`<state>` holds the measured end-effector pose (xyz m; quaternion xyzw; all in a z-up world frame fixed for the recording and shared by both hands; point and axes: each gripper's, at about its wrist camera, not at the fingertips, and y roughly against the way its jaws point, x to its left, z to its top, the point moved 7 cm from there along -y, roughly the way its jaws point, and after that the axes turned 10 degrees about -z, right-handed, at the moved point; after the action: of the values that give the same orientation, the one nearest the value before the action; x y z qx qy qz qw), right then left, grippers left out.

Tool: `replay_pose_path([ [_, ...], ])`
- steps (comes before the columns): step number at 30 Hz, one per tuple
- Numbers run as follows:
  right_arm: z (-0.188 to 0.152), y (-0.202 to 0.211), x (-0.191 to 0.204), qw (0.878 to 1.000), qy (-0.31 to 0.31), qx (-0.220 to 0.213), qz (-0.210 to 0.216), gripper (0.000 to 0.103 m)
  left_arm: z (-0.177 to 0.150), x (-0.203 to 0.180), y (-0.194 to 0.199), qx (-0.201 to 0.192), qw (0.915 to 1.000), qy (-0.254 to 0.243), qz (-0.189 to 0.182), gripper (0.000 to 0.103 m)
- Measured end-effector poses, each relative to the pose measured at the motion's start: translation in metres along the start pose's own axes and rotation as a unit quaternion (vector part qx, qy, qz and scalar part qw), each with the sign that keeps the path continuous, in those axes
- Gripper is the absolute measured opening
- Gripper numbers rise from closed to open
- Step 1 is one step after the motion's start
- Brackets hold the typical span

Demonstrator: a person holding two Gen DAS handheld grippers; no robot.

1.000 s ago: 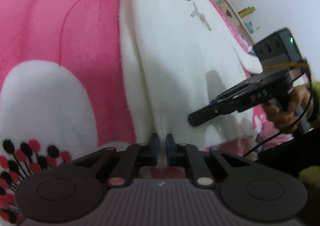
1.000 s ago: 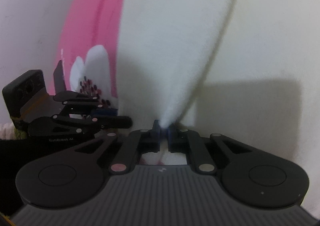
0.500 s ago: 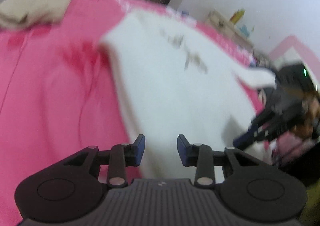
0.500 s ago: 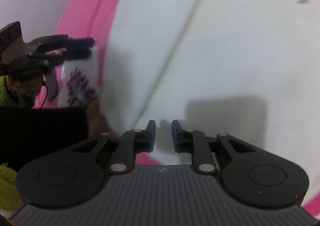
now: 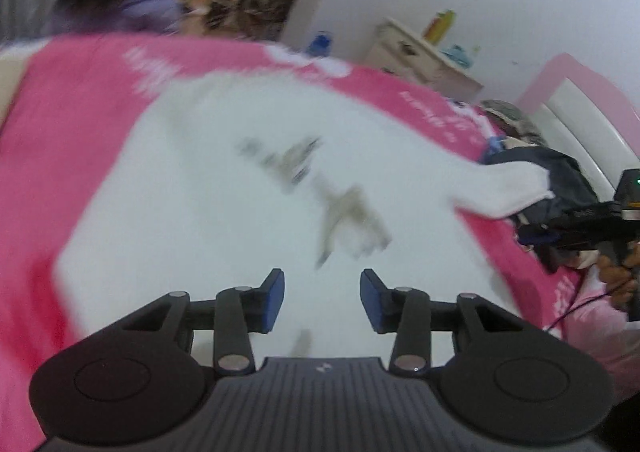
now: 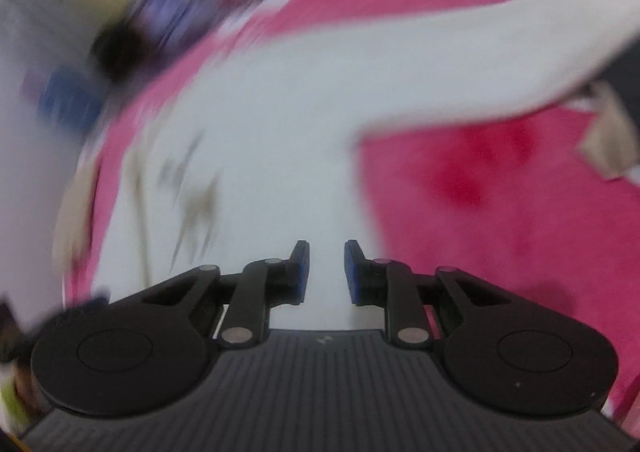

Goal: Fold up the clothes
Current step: 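Open both grippers and move the right tool toward the dark garment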

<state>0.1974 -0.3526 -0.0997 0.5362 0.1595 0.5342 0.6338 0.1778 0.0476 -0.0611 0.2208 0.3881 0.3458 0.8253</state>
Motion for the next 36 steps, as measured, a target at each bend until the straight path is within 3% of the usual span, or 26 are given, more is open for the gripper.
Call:
replay_pose_path([
  [3,0.033,-0.009,-0.046,0.994,-0.099,-0.047,-0.016,0.028,0.036,-0.027,-0.042,0.015,0.9993,-0.034,-0.004,0.042],
  [7,0.058,-0.026,-0.103,0.980,-0.183,-0.073,-0.039,0.030,0.056,-0.059,-0.111,0.006,0.9955,-0.094,0.010,0.041],
  [12,0.078,-0.032,-0.148,0.968,-0.224,-0.103,-0.050,0.033,0.058,-0.069,-0.178,-0.012,0.9992,-0.035,-0.016,0.040],
  [15,0.088,-0.040,-0.154,0.965,-0.236,-0.108,-0.041,0.040,0.060,-0.069,-0.214,-0.019,0.9996,-0.005,-0.022,0.039],
  [21,0.093,-0.048,-0.162,0.960,-0.257,-0.103,-0.028,0.041,0.068,-0.069,-0.251,-0.023,0.9992,0.003,-0.034,0.037],
  [28,0.099,-0.037,-0.159,0.956,-0.268,-0.118,0.005,0.040,0.067,-0.069,-0.261,-0.021,0.9990,0.001,-0.038,0.037],
  [36,0.113,-0.037,-0.161,0.954,-0.268,-0.137,0.003,0.037,0.066,-0.069,-0.272,-0.019,0.9989,-0.002,-0.043,0.036],
])
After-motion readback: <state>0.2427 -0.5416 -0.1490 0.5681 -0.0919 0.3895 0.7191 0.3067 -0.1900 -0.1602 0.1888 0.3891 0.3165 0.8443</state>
